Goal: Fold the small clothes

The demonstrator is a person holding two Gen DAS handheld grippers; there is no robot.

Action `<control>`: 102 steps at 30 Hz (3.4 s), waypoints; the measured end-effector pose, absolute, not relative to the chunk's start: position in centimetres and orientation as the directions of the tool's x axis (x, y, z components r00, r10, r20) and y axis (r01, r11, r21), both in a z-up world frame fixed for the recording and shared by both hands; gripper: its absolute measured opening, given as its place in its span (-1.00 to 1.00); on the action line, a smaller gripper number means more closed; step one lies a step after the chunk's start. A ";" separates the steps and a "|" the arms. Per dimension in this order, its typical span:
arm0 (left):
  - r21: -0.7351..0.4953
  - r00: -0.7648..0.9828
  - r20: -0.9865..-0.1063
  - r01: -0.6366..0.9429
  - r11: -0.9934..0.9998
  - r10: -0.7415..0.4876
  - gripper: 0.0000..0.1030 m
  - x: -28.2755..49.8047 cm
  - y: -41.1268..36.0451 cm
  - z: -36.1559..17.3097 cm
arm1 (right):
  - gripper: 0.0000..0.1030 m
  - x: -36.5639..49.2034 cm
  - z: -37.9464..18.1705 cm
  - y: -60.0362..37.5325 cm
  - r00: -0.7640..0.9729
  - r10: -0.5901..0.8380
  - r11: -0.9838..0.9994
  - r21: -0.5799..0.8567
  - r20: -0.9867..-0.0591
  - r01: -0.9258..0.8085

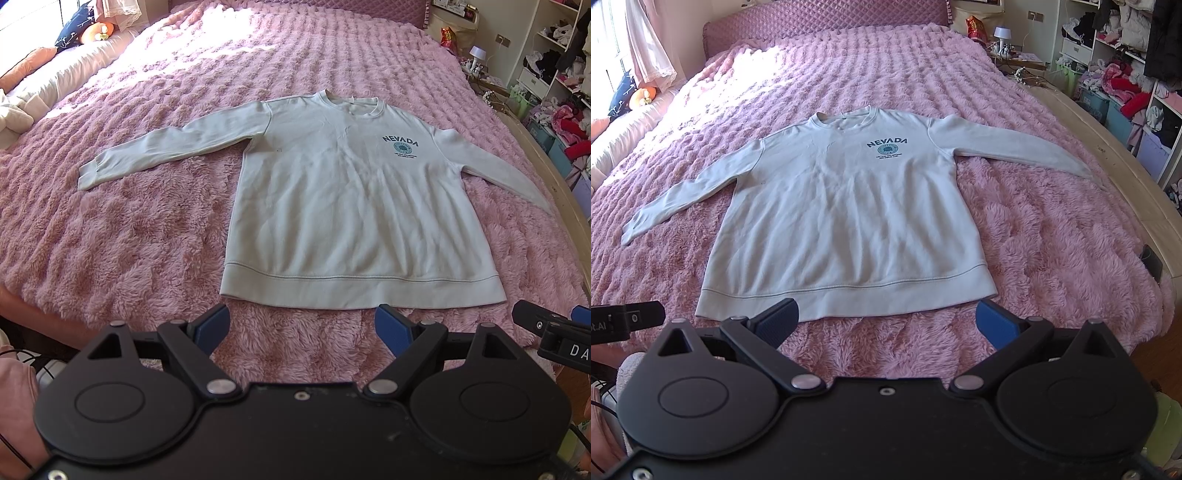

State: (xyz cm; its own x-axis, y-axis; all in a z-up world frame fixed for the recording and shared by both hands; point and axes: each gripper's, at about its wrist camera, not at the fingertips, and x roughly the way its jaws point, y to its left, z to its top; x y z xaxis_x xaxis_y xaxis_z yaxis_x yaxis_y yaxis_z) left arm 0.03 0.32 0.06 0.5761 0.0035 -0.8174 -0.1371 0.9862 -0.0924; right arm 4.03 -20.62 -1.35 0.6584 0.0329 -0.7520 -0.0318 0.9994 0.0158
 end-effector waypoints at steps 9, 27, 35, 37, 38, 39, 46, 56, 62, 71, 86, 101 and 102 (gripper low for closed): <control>-0.165 0.607 -0.794 -0.166 0.972 -0.031 0.70 2.6 3.3 -1.1 | 1.00 6.0 -1.5 -19.9 0.704 0.059 0.997 0.006 -0.707 -0.078; -0.562 0.823 -0.565 -0.439 0.701 0.063 0.69 17.2 31.8 -13.3 | 1.00 25.8 -8.9 -12.9 0.714 -0.015 1.000 -0.022 -0.700 -0.001; -0.856 0.905 -0.419 -0.421 0.300 0.075 0.67 22.4 43.1 -22.2 | 1.00 31.1 -11.6 -9.6 0.681 -0.060 0.997 -0.073 -0.730 0.010; -0.890 0.920 -0.381 -0.391 0.236 0.092 0.67 23.5 44.2 -23.7 | 1.00 31.7 -11.8 -9.0 0.678 -0.062 0.997 -0.080 -0.732 0.004; -0.901 0.924 -0.368 -0.382 0.207 0.105 0.67 24.1 44.7 -24.4 | 1.00 31.8 -12.0 -8.9 0.677 -0.059 0.997 -0.079 -0.734 0.001; -0.911 0.928 -0.352 -0.370 0.182 0.124 0.67 24.5 44.9 -25.0 | 1.00 32.5 -12.2 -8.5 0.671 -0.057 0.997 -0.077 -0.739 -0.001; -0.931 0.934 -0.311 -0.336 0.142 0.173 0.66 27.3 45.9 -26.3 | 1.00 33.9 -14.3 -7.0 0.636 -0.054 0.996 -0.088 -0.770 -0.022; -0.950 0.931 -0.265 -0.297 0.098 0.253 0.58 25.0 45.6 -26.6 | 1.00 33.6 -15.9 -5.9 0.595 -0.040 0.993 -0.098 -0.803 -0.065; -0.938 0.881 -0.299 -0.341 0.055 0.368 0.50 24.5 46.8 -26.2 | 1.00 33.5 -16.1 -6.5 0.599 -0.038 0.993 -0.097 -0.800 -0.065; -0.889 0.957 -0.202 -0.268 0.371 0.206 -0.99 28.4 42.8 -18.5 | 1.00 33.9 -16.7 -10.0 0.586 -0.050 0.998 -0.067 -0.809 -0.007; -0.894 0.782 -0.053 0.239 0.378 -0.621 -0.64 46.7 5.3 -14.3 | 1.00 33.1 -15.3 -22.8 0.608 -0.130 0.981 -0.010 -0.783 0.196; -0.908 0.774 -0.188 0.098 0.408 -0.605 0.05 44.6 15.8 -18.5 | 0.84 37.4 -17.8 -22.6 0.718 0.245 0.939 0.343 -0.651 -0.010; -0.913 0.765 -0.178 0.106 0.394 -0.619 0.05 44.9 15.5 -18.5 | 0.84 37.1 -17.7 -21.0 0.727 0.238 0.953 0.300 -0.644 -0.046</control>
State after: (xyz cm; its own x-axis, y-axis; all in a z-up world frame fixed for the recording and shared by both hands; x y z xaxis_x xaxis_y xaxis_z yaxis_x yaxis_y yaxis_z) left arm 44.91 15.49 -18.49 0.7651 -0.6187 -0.1781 0.1062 0.3940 -0.9130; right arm 37.07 -20.98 -17.69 0.7268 0.2379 -0.6444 -0.0463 0.9529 0.2996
